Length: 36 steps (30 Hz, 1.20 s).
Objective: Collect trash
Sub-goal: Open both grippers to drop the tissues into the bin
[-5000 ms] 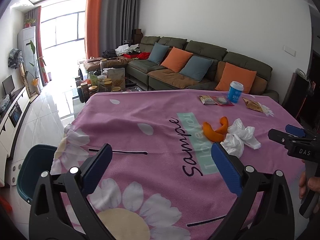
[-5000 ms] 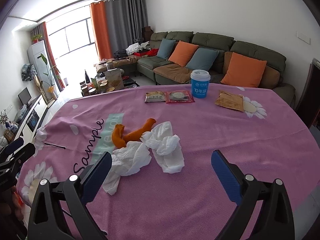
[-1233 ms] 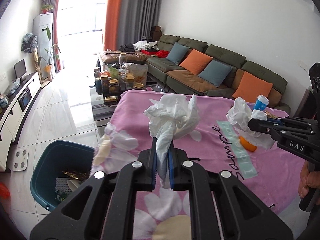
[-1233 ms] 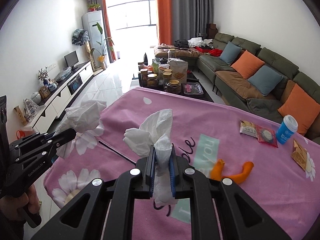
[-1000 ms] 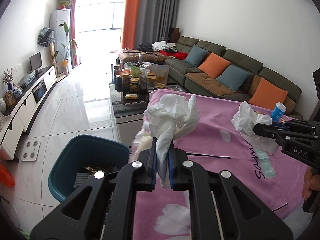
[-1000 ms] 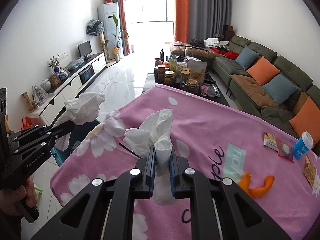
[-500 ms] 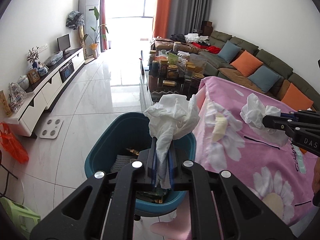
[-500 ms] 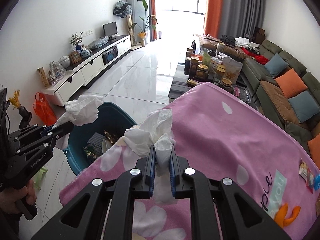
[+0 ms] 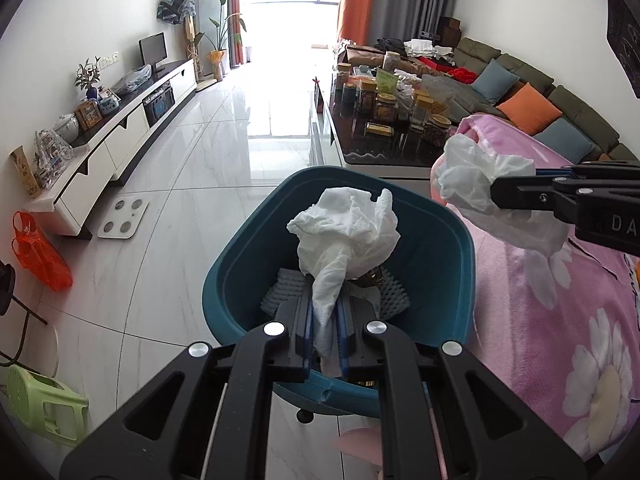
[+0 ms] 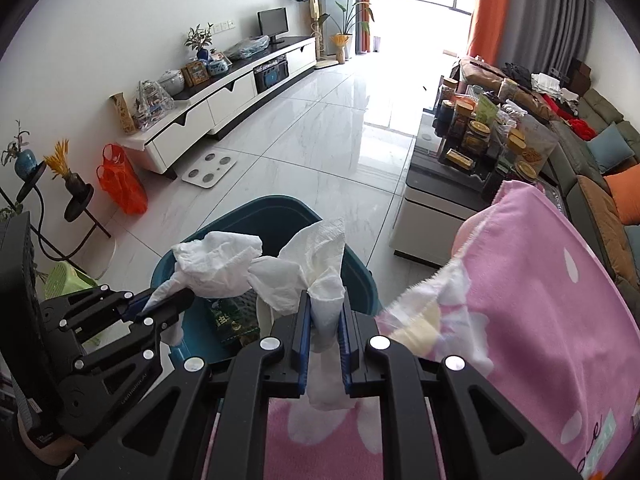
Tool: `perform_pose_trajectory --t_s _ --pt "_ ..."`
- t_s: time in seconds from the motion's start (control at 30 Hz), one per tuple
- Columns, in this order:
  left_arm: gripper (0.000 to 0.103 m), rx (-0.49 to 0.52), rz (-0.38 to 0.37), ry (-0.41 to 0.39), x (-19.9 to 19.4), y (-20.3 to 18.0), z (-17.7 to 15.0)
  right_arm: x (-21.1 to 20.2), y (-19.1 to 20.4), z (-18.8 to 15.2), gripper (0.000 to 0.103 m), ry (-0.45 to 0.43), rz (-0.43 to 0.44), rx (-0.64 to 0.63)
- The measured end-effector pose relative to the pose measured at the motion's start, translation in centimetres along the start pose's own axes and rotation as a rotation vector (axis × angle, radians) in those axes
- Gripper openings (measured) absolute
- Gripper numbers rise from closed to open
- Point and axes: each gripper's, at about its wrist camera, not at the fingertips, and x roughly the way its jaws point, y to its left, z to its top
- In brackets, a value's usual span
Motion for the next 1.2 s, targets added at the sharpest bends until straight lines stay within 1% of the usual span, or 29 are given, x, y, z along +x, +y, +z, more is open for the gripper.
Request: perform_pose_trajectory --t_s 0.07,0.23,0.37,0.43,0.5,0.53,0.6,0.63,0.7,0.73,0.77,0.8,0.83,0.87,0.9,0.93,0.97,1.0,1.03,1.07,1.1,1.2 --pt "0.010 -0.004 0.012 0.013 0.9 -0.1 0.0 1.2 0.5 0.4 0.011 0.025 0.012 -0.003" --pt "0.010 -0.020 0.015 0.055 3.4 0.5 -0.4 4.0 1.5 0.8 0.012 0.087 0.007 -0.026" --pt "0.014 -0.038 0.009 0.078 5.3 0.7 -0.7 5.6 1.7 1.0 0.012 0.121 0.016 -0.020" --pt "0.017 -0.039 0.004 0.090 6.2 0.6 -0.6 6.3 1.8 1.0 0.014 0.137 0.016 -0.020" --pt "0.022 -0.036 0.001 0.089 6.6 -0.1 -0.8 6.7 1.9 1.1 0.015 0.145 0.012 -0.024" --pt "0.025 -0.030 -0.001 0.092 6.8 -0.3 -0.8 7.0 1.8 1.1 0.018 0.153 0.013 -0.020" --pt "0.036 -0.032 -0.010 0.090 6.8 -0.9 -0.6 7.4 1.8 1.0 0.023 0.165 0.014 -0.021" --pt "0.038 -0.031 -0.012 0.085 6.8 -1.0 -0.5 7.5 1.7 1.0 0.024 0.165 0.009 -0.017" --pt "0.050 -0.031 -0.008 0.081 6.8 -1.1 -0.3 7.7 1.6 1.1 0.026 0.167 0.013 -0.003" --pt "0.052 -0.035 -0.009 0.077 6.5 -1.3 -0.4 7.6 1.5 1.0 0.034 0.162 0.011 0.006" --pt "0.060 -0.038 -0.007 0.074 6.3 -1.2 -0.3 7.6 1.4 1.1 0.047 0.157 0.016 0.011" --pt "0.065 -0.038 -0.004 0.069 6.1 -1.1 -0.3 7.4 1.3 1.2 0.051 0.148 0.025 0.016" --pt "0.068 -0.039 0.001 0.062 5.9 -1.1 -0.2 7.2 1.3 1.3 0.051 0.137 0.026 0.020" --pt "0.077 -0.042 0.002 0.053 5.5 -0.8 -0.2 6.9 1.1 1.3 0.051 0.130 0.028 0.028" --pt "0.082 -0.045 0.003 0.042 5.3 -0.7 -0.1 6.7 0.9 1.5 0.051 0.123 0.031 0.038" --pt "0.082 -0.047 0.005 0.035 4.9 -0.6 0.1 6.4 0.7 1.5 0.051 0.113 0.033 0.047" --pt "0.085 -0.053 0.003 0.027 4.6 -0.2 0.1 6.0 0.5 1.6 0.053 0.098 0.035 0.054" --pt "0.093 -0.064 0.001 0.013 4.1 0.1 0.1 5.6 0.3 1.6 0.056 0.084 0.040 0.059" --pt "0.094 -0.072 0.005 0.001 3.4 0.5 0.1 5.1 0.1 1.7 0.063 0.070 0.045 0.066" --pt "0.094 -0.079 0.005 -0.011 2.9 0.7 0.4 4.5 -0.1 1.7 0.066 0.053 0.047 0.075" --pt "0.095 -0.088 -0.003 -0.029 2.2 0.9 0.6 3.9 -0.3 1.7 0.067 0.034 0.049 0.083" --pt "0.097 -0.094 0.008 -0.074 0.3 1.4 1.3 2.4 -0.9 1.7 0.068 -0.006 0.050 0.101"
